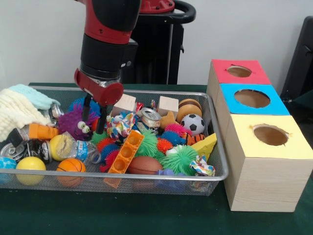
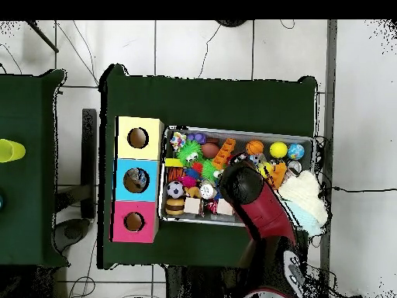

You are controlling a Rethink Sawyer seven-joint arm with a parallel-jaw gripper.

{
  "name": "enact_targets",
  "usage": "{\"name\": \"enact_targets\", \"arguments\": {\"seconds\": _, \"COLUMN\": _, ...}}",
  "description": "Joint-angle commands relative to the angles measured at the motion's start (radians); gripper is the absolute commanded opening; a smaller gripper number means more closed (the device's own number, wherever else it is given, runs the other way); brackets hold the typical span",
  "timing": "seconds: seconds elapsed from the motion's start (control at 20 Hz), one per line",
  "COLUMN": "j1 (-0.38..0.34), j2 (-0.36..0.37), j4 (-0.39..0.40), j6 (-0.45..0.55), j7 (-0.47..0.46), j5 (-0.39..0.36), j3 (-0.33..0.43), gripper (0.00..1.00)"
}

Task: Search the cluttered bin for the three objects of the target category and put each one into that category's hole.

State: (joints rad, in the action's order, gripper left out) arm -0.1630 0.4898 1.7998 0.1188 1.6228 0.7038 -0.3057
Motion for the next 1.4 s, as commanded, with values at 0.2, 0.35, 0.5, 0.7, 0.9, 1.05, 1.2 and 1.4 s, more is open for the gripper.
{"name": "enact_targets", "arguments": {"seconds": 0.2, "j1": -0.048, "j2": -0.090, "j4": -0.092, "j6": -0.060, "j7": 0.258, "j5": 0.035, "j3": 0.084, "gripper": 1.00}}
{"name": "enact_targets", "arguments": {"seconds": 0.35, "j1": -0.056, "j2": -0.106, "j4": -0.104, "j6": -0.083, "j7": 0.272, "j5": 0.042, "j3": 0.103, "gripper": 1.00}}
{"name": "enact_targets", "arguments": {"seconds": 0.5, "j1": -0.075, "j2": -0.118, "j4": -0.120, "j6": -0.109, "j7": 0.282, "j5": 0.045, "j3": 0.130, "gripper": 1.00}}
{"name": "enact_targets", "arguments": {"seconds": 0.7, "j1": -0.104, "j2": -0.125, "j4": -0.128, "j6": -0.143, "j7": 0.293, "j5": 0.039, "j3": 0.181, "gripper": 1.00}}
{"name": "enact_targets", "arguments": {"seconds": 0.9, "j1": -0.145, "j2": -0.137, "j4": -0.131, "j6": -0.189, "j7": 0.307, "j5": 0.021, "j3": 0.253, "gripper": 1.00}}
{"name": "enact_targets", "arguments": {"seconds": 1.05, "j1": -0.158, "j2": -0.157, "j4": -0.139, "j6": -0.213, "j7": 0.308, "j5": 0.014, "j3": 0.278, "gripper": 1.00}}
{"name": "enact_targets", "arguments": {"seconds": 1.2, "j1": -0.177, "j2": -0.174, "j4": -0.140, "j6": -0.230, "j7": 0.307, "j5": 0.005, "j3": 0.309, "gripper": 1.00}}
{"name": "enact_targets", "arguments": {"seconds": 1.4, "j1": -0.194, "j2": -0.181, "j4": -0.135, "j6": -0.246, "j7": 0.306, "j5": -0.003, "j3": 0.337, "gripper": 1.00}}
